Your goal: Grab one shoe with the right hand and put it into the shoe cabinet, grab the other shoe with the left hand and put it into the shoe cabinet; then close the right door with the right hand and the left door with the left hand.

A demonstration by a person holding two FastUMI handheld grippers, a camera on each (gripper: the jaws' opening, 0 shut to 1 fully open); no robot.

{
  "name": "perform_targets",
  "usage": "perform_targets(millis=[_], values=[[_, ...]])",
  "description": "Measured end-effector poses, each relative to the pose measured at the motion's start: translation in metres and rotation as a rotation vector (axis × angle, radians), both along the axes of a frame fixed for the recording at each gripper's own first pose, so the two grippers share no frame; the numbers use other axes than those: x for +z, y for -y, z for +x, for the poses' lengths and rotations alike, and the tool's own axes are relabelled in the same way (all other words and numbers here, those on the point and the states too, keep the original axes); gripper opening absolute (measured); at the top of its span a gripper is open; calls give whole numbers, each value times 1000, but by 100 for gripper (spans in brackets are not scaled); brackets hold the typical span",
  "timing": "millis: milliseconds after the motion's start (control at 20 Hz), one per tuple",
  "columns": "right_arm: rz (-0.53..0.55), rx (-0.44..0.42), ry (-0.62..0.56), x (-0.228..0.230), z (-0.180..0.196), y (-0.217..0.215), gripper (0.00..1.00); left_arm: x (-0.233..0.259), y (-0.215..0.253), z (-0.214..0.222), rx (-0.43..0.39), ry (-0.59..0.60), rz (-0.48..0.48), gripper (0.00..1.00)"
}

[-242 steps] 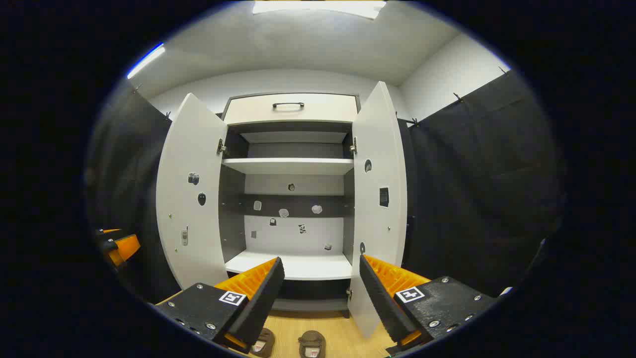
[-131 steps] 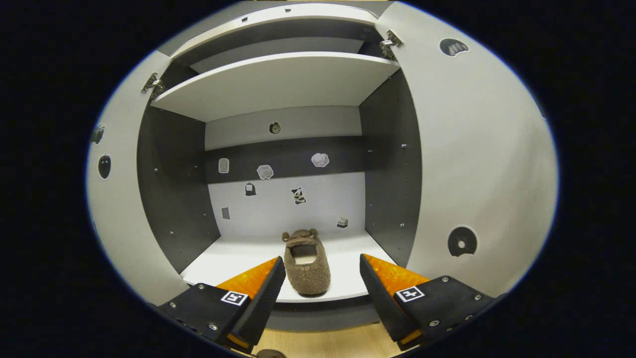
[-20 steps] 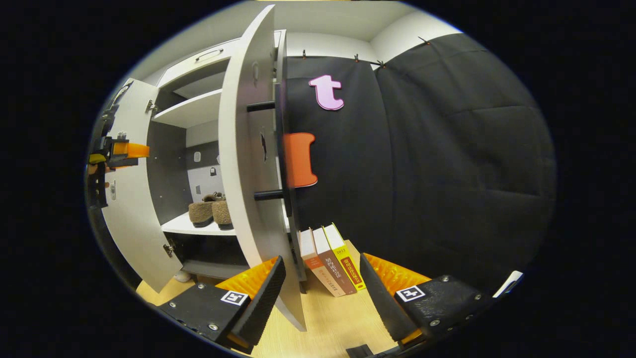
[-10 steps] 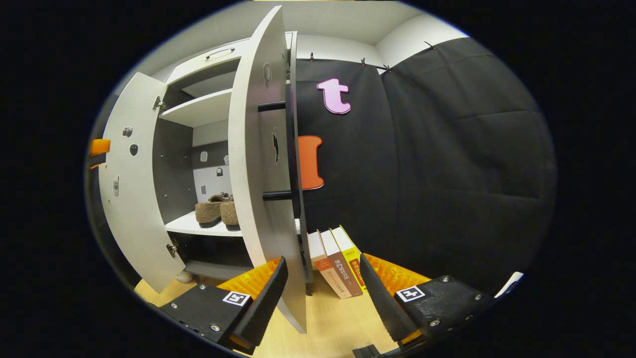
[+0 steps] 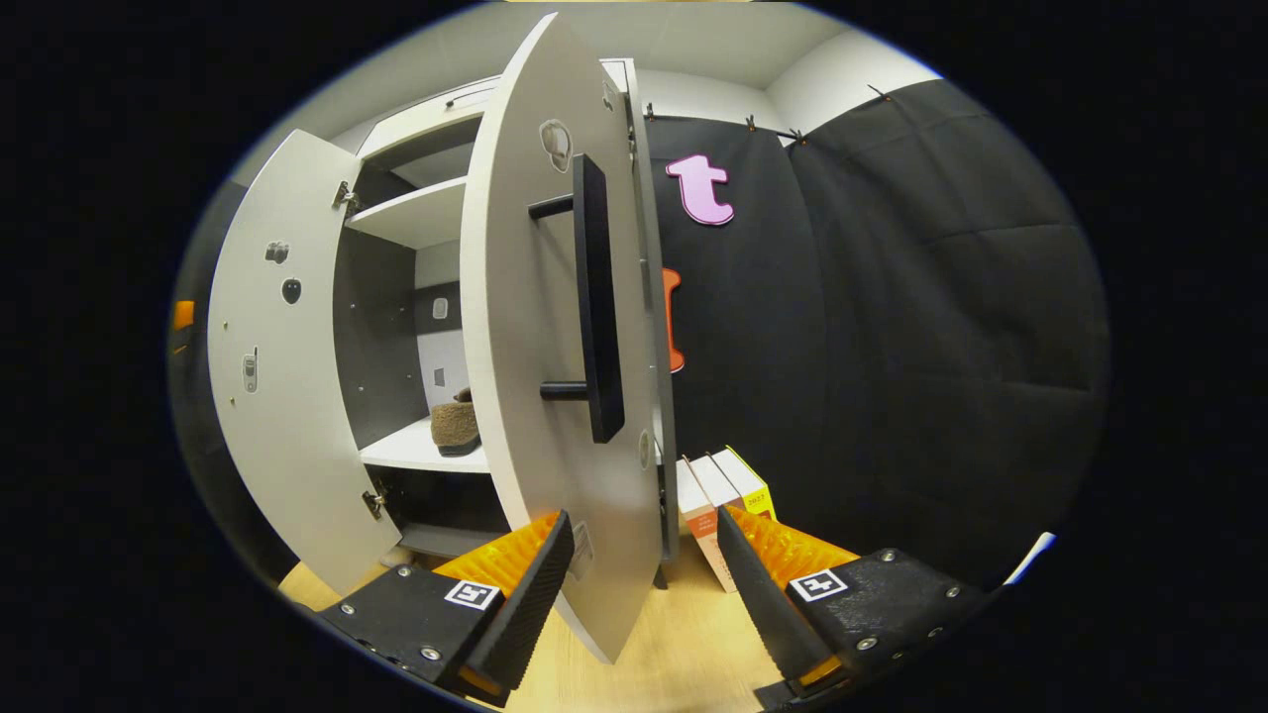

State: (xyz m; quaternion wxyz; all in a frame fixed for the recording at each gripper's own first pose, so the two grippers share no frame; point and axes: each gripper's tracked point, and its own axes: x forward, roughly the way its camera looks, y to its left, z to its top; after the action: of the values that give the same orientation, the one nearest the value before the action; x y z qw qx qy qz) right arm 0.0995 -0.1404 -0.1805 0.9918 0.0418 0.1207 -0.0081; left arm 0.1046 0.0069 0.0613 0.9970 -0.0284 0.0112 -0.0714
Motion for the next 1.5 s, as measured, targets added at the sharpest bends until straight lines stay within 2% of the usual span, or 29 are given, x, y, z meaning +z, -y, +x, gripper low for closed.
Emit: perform_targets(millis=[150, 250, 300, 400, 500, 950, 1300, 1350, 1400, 1500], values=[[5, 4, 0, -2, 6, -16, 99, -7, -24, -2, 26, -4, 7, 99], [17, 13, -1, -4, 11, -30, 99, -11, -36, -2, 35, -9, 22, 97], [24, 19, -1, -4, 14, -37, 91, -14, -39, -1, 38, -11, 28, 97], [16, 46, -7, -8, 23, -55, 91, -20, -48, 1, 41, -18, 33, 94], [-8, 47, -8, -10, 27, -63, 92, -29, -56, 3, 49, -27, 36, 97], [-24, 43, 29, 11, 24, -78, 92, -112, -93, 34, 93, -98, 47, 97], [-53, 34, 73, 49, 13, -75, 92, -180, -78, 62, 43, -183, 28, 94], [-50, 33, 80, 55, 10, -76, 92, -185, -73, 65, 28, -186, 24, 99], [-45, 32, 88, 60, 8, -76, 92, -189, -67, 67, 13, -185, 17, 95], [-40, 29, 112, 72, 2, -75, 92, -198, -54, 67, -18, -191, 10, 95]])
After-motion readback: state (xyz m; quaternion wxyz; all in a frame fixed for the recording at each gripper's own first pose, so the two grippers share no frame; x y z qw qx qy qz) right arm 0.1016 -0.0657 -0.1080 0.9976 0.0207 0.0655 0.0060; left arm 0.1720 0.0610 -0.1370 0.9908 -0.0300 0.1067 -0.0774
